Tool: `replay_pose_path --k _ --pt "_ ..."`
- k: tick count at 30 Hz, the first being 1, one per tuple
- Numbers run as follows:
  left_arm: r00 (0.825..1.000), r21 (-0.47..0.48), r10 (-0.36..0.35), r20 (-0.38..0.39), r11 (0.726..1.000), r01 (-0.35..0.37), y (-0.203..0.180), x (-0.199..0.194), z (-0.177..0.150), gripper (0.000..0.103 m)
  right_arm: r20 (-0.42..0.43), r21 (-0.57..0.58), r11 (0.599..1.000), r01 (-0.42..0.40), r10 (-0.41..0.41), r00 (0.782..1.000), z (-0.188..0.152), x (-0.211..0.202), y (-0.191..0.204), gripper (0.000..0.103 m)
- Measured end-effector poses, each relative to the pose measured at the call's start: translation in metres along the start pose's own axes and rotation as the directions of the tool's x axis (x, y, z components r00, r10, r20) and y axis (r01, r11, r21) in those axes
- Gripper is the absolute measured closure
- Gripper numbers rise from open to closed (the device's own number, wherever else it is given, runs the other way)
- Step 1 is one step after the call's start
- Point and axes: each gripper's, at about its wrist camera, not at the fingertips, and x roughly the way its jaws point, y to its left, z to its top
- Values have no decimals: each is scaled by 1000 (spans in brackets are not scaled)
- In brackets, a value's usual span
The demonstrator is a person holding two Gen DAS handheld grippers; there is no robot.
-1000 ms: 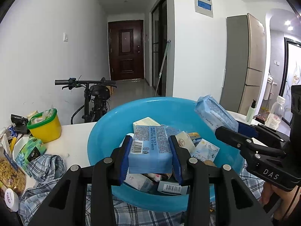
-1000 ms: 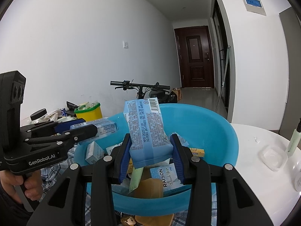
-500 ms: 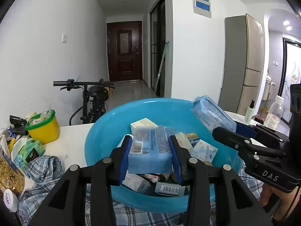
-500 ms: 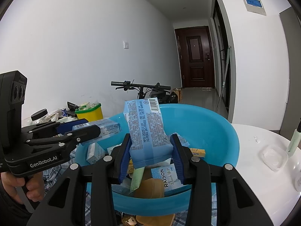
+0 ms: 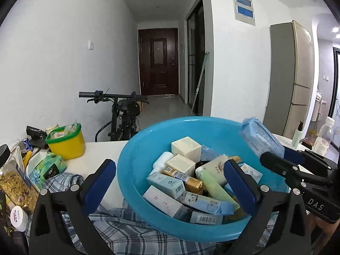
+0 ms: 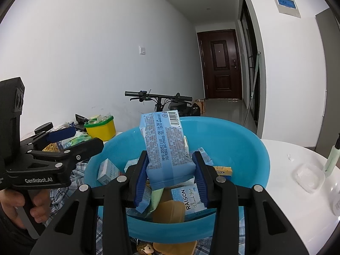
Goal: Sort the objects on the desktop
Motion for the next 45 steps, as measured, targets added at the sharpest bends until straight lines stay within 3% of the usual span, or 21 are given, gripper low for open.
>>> replay_pose_path --k 45 --pt "1000 4 -12 -13 1000 12 -5 -2 0 0 -4 -1 1000 4 -4 1000 1 2 -1 63"
